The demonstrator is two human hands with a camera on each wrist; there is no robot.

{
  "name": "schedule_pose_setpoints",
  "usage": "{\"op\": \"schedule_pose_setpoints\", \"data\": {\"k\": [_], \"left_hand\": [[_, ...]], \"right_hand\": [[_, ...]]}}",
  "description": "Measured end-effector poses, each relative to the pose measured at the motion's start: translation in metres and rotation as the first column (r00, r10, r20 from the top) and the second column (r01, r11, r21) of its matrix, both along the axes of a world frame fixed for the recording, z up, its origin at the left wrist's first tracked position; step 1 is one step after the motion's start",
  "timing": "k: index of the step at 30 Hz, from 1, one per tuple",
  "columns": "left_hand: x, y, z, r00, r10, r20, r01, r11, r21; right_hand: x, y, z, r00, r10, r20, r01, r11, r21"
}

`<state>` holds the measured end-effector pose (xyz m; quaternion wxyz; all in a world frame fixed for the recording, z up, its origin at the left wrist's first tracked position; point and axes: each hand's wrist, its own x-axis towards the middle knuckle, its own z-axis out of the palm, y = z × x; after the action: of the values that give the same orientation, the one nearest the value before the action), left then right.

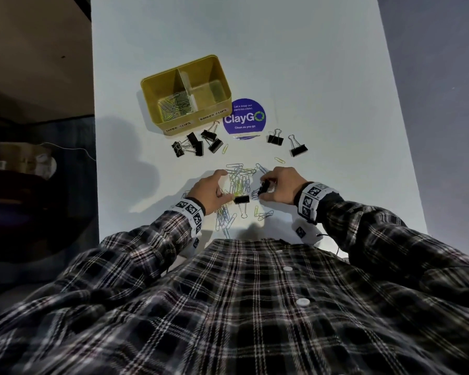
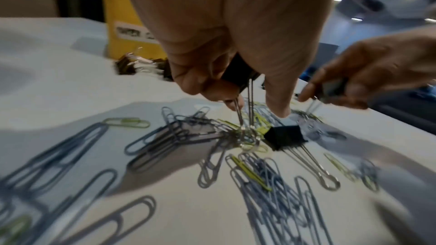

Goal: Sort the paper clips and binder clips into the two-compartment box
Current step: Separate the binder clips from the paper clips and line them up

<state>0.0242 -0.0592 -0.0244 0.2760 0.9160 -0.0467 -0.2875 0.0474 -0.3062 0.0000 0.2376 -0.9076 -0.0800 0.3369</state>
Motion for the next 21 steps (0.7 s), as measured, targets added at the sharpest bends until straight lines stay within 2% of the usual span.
{"op": "schedule_pose_setpoints", "data": {"k": [4, 7, 10, 12, 14, 19, 21], "left_hand": [[-0.007, -0.019, 0.005, 0.933, -0.352, 0.069, 0.342, 0.93, 0.132], [-0.007, -0.03, 0.004, 0.858, -0.505, 0.096, 0.49, 0.86, 0.144], [-0.003, -0.033, 0.003, 0.794, -0.598, 0.109, 0.571, 0.795, 0.202], [-0.001, -0.036, 0.004, 0.736, -0.669, 0.107, 0.628, 0.733, 0.262], [0.001, -0.039, 0.007, 0.679, -0.729, 0.087, 0.681, 0.669, 0.298], [0.008, -0.046, 0.012, 0.611, -0.791, 0.036, 0.722, 0.576, 0.383], [0.007, -0.048, 0.012, 0.624, -0.781, 0.007, 0.725, 0.582, 0.368]], "right_hand": [[0.014, -0.004, 0.009, 0.976, -0.143, -0.167, 0.149, 0.989, 0.022], [0.028, -0.004, 0.014, 0.958, -0.254, -0.133, 0.263, 0.963, 0.052], [0.046, 0.004, 0.017, 0.948, -0.314, 0.041, 0.314, 0.949, 0.009], [0.059, 0.014, 0.018, 0.934, -0.344, 0.094, 0.346, 0.938, -0.004], [0.071, 0.026, 0.018, 0.919, -0.378, 0.115, 0.379, 0.925, 0.021], [0.08, 0.045, 0.003, 0.892, -0.445, 0.079, 0.434, 0.892, 0.126], [0.076, 0.041, -0.006, 0.885, -0.452, 0.115, 0.434, 0.888, 0.151]]}}
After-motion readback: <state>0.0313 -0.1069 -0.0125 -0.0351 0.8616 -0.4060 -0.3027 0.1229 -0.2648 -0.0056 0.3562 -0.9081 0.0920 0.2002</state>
